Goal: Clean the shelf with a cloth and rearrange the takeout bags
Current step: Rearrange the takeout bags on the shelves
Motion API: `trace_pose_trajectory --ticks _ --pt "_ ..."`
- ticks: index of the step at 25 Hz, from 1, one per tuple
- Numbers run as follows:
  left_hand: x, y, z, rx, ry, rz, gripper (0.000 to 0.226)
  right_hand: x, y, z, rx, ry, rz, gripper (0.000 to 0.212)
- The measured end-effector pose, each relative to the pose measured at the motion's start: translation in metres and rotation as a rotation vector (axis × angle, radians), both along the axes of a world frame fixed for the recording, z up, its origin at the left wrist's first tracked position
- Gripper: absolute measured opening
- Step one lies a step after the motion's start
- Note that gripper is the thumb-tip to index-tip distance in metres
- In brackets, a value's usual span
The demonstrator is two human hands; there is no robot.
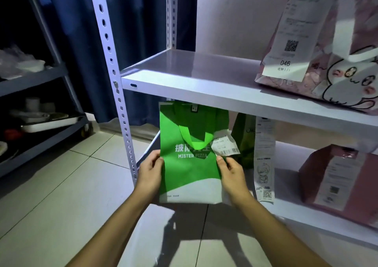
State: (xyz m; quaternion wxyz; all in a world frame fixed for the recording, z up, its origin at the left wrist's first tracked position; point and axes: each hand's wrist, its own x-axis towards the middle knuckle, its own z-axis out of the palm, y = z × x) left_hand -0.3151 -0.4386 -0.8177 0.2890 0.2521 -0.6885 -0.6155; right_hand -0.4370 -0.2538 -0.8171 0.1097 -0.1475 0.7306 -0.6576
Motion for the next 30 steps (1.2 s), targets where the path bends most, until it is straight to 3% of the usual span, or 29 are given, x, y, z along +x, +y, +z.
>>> trace_pose_trajectory --ticks 3,8,10,13,17,18,22,30 --pt "-0.011 -0.005 -0.012 -0.120 -0.081 0.032 0.025 -0.002 -0.010 -0.021 0.056 0.026 -0.079 0.024" --pt "-0.003 0.007 -0.040 -0.118 -0.295 0.324 0.009 0.018 0.010 -0.051 0.489 0.145 -0.164 0.032" --pt "-0.005 0.009 -0.045 -0.064 -0.293 0.362 0.014 0.020 0.010 -0.050 0.442 0.084 -0.206 0.029" --pt "-0.013 0.007 -0.045 0.011 -0.217 0.259 0.011 0.016 0.001 -0.049 0.330 0.061 -0.231 0.021" --pt "-0.021 0.005 -0.038 0.000 -0.200 0.076 0.039 0.010 -0.003 -0.043 0.267 -0.033 -0.189 0.005" --pt "-0.019 0.006 -0.037 -0.015 -0.202 0.062 0.044 0.011 -0.001 -0.041 0.269 -0.039 -0.180 0.012" --pt "-0.010 0.018 -0.014 -0.163 -0.216 -0.001 0.040 0.016 0.011 -0.009 0.246 0.067 -0.136 0.018" --pt "-0.005 0.065 0.096 -0.368 -0.015 -0.262 0.028 0.043 0.042 0.112 0.090 0.341 0.002 0.018"
